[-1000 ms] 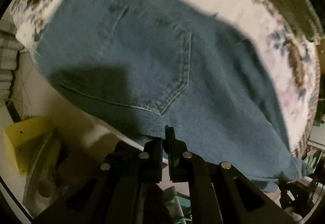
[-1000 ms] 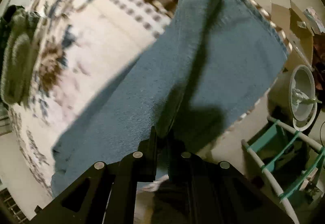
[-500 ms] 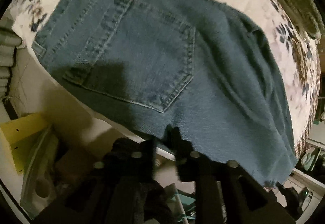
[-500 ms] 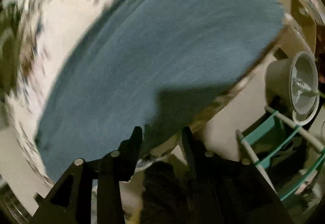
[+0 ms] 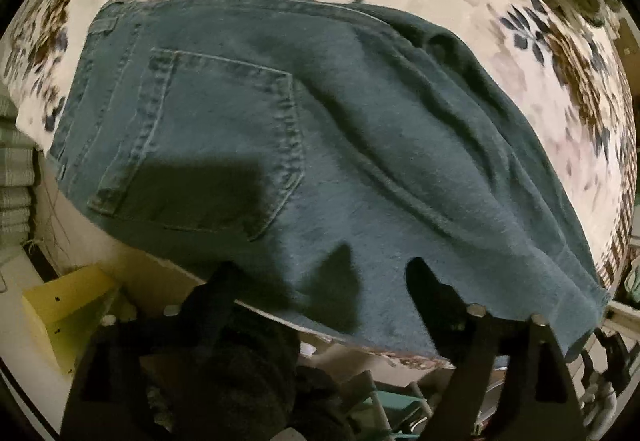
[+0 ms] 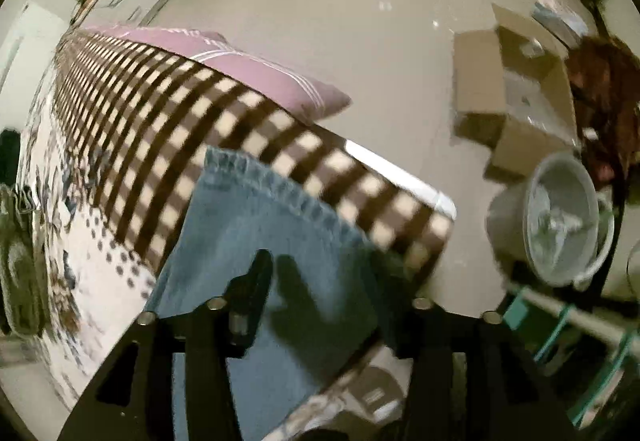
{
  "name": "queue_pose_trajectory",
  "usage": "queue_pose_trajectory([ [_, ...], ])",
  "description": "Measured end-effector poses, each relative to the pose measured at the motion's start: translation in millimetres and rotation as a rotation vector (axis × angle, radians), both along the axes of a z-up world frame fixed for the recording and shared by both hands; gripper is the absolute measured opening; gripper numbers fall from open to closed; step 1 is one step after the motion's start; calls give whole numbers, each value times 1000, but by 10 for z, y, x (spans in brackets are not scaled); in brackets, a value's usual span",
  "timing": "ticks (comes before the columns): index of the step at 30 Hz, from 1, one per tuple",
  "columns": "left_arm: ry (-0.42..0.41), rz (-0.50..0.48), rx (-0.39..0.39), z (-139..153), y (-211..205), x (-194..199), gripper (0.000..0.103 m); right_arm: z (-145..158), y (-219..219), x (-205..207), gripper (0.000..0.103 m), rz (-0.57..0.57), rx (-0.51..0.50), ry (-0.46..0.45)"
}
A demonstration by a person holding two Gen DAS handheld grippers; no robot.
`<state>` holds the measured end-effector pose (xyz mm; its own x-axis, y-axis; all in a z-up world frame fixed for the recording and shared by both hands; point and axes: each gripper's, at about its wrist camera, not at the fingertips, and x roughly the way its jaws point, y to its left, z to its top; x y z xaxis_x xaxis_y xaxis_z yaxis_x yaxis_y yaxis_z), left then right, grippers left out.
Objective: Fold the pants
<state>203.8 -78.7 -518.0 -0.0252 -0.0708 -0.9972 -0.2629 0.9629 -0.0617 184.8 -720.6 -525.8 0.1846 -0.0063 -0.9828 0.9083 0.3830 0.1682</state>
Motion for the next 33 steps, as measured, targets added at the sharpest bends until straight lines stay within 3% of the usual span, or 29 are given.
queue_pose_trajectory([
  [4, 4, -29, 4, 98, -90, -74, 87, -314, 14, 276, 56, 125, 35, 72],
  [5, 5, -32, 2, 138, -95, -77, 87, -293, 69, 343, 36, 165, 6, 96],
  [6, 7, -31, 8, 182, -87, -94, 87, -241, 90, 387, 1, 205, -36, 130],
  [9, 5, -28, 46, 323, 19, -140, 87, -139, -19, 259, 0, 189, -113, 244],
  [11, 7, -16, 58, 410, 81, -121, 87, -175, -166, 121, 0, 144, -60, 274],
  [13, -14, -13, 64, 538, 67, -39, 87, -65, -210, 111, 2, 114, 39, 206],
  [14, -28, -13, 60, 599, 21, 34, 87, 15, -166, 163, 8, 100, 96, 169],
  [17, -73, -24, 30, 683, -200, 240, 87, 170, 236, 462, 48, 107, 237, 51],
  [18, -80, -34, 17, 673, -196, 287, 87, 180, 409, 633, 49, 117, 292, 6],
  [21, -88, -102, 38, 422, -424, 579, 87, -30, 939, 1232, 49, 147, 457, -52],
  [24, -64, -181, 102, 66, -681, 822, 87, -387, 1358, 1675, 49, 145, 509, -12],
  [27, 45, -210, 123, -436, -673, 903, 90, -713, 1653, 1785, 49, 109, 520, 63],
  [30, 24, -176, 79, -463, -537, 890, 97, -856, 1758, 1691, 47, 13, 491, 97],
  [31, 20, -175, 82, -437, -521, 877, 97, -866, 1759, 1681, 44, 3, 479, 103],
  [33, 19, -139, 72, -375, -464, 819, 97, -823, 1776, 1675, 17, 11, 444, 111],
])
